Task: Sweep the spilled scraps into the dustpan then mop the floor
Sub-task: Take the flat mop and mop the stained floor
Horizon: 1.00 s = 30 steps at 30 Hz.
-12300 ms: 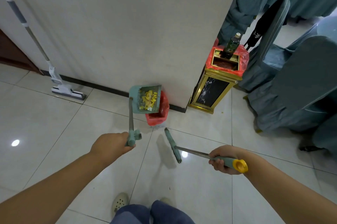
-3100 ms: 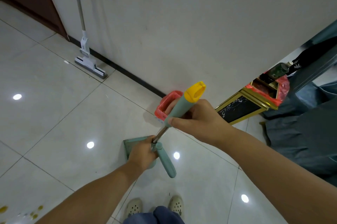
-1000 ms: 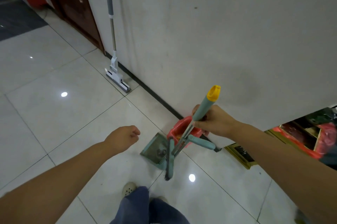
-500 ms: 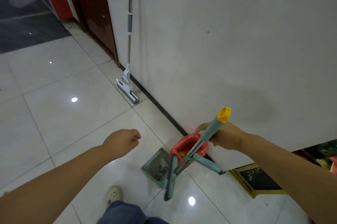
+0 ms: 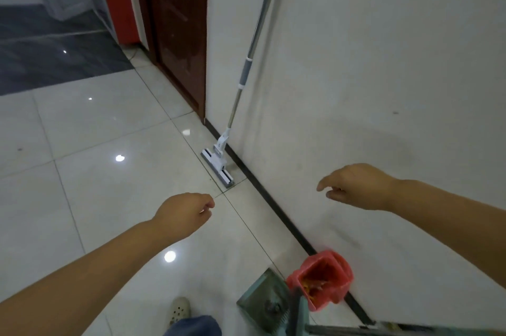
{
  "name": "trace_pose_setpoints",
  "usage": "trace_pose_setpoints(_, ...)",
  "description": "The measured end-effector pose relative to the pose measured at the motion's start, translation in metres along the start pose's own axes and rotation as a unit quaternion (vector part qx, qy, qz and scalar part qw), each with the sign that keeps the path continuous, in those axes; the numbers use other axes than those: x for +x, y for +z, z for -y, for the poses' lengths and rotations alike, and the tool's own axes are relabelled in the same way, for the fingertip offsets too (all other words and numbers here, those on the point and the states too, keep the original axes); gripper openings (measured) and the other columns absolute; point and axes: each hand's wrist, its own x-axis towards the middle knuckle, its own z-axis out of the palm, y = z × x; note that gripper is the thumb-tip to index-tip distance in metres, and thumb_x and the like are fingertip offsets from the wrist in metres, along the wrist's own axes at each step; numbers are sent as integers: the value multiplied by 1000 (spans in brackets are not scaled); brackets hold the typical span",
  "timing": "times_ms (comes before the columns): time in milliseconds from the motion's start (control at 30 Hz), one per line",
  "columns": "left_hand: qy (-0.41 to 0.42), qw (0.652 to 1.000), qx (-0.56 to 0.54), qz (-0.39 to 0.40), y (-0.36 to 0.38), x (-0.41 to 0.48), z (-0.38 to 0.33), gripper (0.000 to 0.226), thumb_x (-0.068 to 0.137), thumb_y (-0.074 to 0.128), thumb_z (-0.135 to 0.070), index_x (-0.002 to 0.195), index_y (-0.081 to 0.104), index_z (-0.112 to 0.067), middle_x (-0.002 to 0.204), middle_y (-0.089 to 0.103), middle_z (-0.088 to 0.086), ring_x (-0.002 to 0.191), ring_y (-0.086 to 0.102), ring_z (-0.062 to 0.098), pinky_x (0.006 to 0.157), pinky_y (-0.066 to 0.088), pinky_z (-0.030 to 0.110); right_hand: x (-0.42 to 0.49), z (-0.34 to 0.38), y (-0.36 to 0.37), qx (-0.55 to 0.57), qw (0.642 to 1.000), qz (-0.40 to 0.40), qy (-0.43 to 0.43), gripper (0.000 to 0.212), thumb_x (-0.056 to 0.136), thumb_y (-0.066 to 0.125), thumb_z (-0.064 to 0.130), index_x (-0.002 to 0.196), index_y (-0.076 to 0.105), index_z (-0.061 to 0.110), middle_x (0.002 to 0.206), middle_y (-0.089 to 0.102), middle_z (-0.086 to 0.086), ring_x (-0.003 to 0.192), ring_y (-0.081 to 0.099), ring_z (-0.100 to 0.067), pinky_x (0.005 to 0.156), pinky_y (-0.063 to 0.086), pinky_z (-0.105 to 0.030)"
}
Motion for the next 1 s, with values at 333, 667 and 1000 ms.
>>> trace_pose_setpoints(333,-64,996,-45,-36,-79,96,103,30,95,47,-28,121,60,-20,109,68,-2,93,62,13,73,43,17,187,46,-60,91,994,-65,-18,33,98,45,30,128,58,28,116,66,1,105,59,-18,86,45,-28)
trace_pose_setpoints(667,-173,980,-38,-88,-128,239,143,29,96,46,-30,120,59,-23,110,67,-3,91,59,12,71,37,18,379,-43,-107,83,992,-42,-80,32,97,46,31,125,61,27,115,68,-1,102,61,-20,85,48,-31)
trace_pose_setpoints(1000,-297,940,-110,-128,-166,367,146,28,95,49,-30,120,60,-24,108,67,-4,87,57,11,70,39,20,588,-146,-173,-138,975,-46,-166,31,95,46,28,120,60,15,117,61,-7,108,56,-26,82,44,-34)
